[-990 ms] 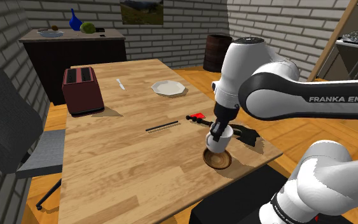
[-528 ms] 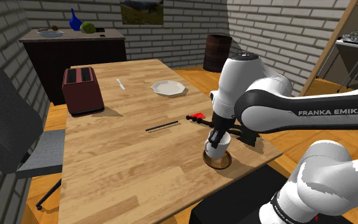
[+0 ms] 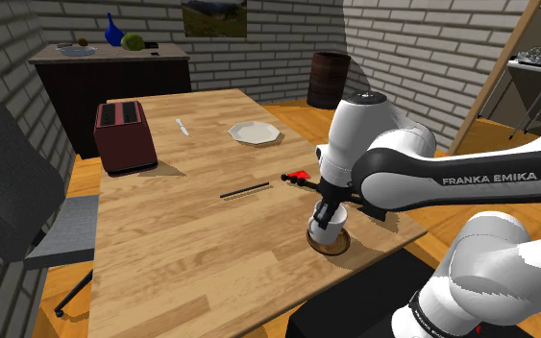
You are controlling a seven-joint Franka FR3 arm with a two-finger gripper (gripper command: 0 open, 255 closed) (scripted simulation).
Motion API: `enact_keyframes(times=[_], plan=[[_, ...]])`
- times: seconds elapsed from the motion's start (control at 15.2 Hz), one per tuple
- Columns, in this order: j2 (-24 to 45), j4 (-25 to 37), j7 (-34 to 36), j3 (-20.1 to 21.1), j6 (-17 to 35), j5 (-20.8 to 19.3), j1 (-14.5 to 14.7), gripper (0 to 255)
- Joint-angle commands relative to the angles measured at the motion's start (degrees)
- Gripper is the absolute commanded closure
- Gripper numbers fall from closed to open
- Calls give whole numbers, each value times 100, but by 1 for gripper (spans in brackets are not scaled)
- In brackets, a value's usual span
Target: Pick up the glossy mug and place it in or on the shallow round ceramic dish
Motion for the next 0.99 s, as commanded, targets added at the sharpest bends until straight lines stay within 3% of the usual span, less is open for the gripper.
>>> enact_keyframes(times=[0.0, 0.13, 0.2, 0.53, 0.79, 0.92], plan=[[1, -2, 0, 1, 4, 0, 0, 255], [1, -2, 0, 1, 4, 1, 0, 255], [1, -1, 0, 1, 4, 0, 0, 0], [1, -1, 0, 1, 4, 0, 0, 0], [-277, 585, 0, -110, -856, -75, -3, 0], [-278, 585, 0, -110, -857, -75, -2, 0]])
